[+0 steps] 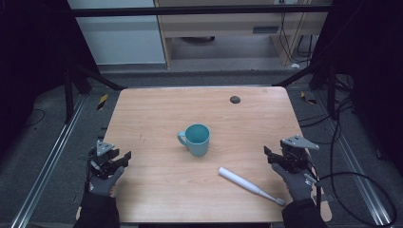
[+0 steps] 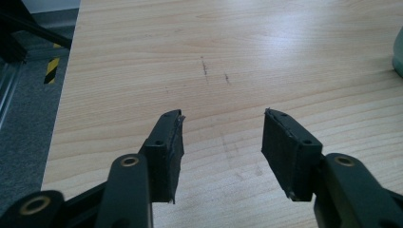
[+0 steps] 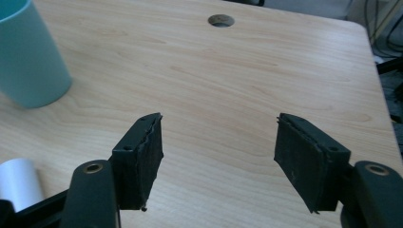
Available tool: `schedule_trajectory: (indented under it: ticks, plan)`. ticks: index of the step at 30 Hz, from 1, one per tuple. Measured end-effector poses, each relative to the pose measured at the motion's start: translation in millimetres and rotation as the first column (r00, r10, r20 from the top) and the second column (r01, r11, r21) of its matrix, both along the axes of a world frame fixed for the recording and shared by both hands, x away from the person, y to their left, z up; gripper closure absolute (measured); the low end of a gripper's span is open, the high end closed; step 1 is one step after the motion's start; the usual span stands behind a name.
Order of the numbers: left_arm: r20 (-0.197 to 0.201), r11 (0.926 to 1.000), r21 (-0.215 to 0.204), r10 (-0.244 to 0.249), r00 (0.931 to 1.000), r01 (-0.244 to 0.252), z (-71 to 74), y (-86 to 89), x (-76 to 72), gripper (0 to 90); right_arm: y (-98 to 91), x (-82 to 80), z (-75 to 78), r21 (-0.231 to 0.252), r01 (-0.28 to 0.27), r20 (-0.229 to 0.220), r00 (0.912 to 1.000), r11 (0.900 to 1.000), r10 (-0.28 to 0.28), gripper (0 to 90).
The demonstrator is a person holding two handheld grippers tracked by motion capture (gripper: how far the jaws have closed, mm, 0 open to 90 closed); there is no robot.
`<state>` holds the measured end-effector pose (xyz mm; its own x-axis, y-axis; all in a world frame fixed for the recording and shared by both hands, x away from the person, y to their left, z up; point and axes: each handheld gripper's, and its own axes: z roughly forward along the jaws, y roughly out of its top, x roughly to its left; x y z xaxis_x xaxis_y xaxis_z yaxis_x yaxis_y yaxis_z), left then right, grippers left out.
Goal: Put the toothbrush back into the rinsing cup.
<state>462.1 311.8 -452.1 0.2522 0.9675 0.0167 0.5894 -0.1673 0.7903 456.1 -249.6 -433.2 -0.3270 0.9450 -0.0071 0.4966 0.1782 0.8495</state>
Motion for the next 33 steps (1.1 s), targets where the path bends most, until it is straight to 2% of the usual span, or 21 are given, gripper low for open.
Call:
schedule_trajectory:
  ticks: [7,14,16,17,18,19,21,26,31,33]
  plan:
    - [-0.005,1.0,0.001,-0.001,1.0,0.001,0.0,-0.1,-2.2,51.6,9.0,-8.0,5.1,-0.005,-0.056,-0.031,0.998,0.9984,0.056,38.5]
    - [-0.004,0.9997,-0.009,-0.021,0.9998,0.021,-2.2,-0.6,-2.1,48.2,16.0,-27.3,4.9,0.012,-0.11,-0.076,0.991,0.9939,0.11,47.4]
    - [-0.011,0.9994,-0.009,-0.034,0.9994,0.034,-4.3,-2.1,-1.0,47.0,17.3,-35.1,1.5,0.015,-0.144,-0.106,0.9839,0.9895,0.144,53.1]
    - [-0.011,0.9994,-0.009,-0.034,0.9994,0.034,-4.3,-2.1,-1.0,46.7,17.3,-35.1,1.5,0.015,-0.144,-0.106,0.9839,0.9895,0.144,53.1]
    - [-0.012,0.9994,-0.005,-0.035,0.9993,0.035,-4.7,-2.4,-0.8,46.1,18.6,-38.8,-0.7,0.019,-0.163,-0.122,0.9788,0.9864,0.165,55.0]
    - [-0.01,0.9994,-0.002,-0.035,0.9993,0.035,-5.4,-2.8,-1.1,45.6,19.5,-40.4,-1.8,0.026,-0.171,-0.135,0.9755,0.9849,0.173,59.9]
    - [-0.01,0.9994,0.0,-0.036,0.9993,0.036,-5.7,-2.8,-1.4,45.5,20.7,-41.7,-3.3,0.032,-0.181,-0.145,0.9723,0.983,0.183,61.9]
    - [-0.011,0.9994,0.013,-0.031,0.9994,0.031,-6.5,-2.3,-1.6,44.4,23.9,-48.0,-10.6,0.029,-0.205,-0.183,0.9612,0.9784,0.207,75.6]
    - [-0.016,0.9992,0.018,-0.036,0.9992,0.037,-8.3,-3.6,-1.2,44.0,25.5,-53.6,-14.8,0.047,-0.22,-0.203,0.953,0.9744,0.225,82.0]
    - [-0.013,0.9992,0.016,-0.037,0.9992,0.038,-8.4,-3.9,-1.3,44.0,28.3,-57.8,-18.4,0.052,-0.235,-0.219,0.9457,0.9707,0.24,85.5]
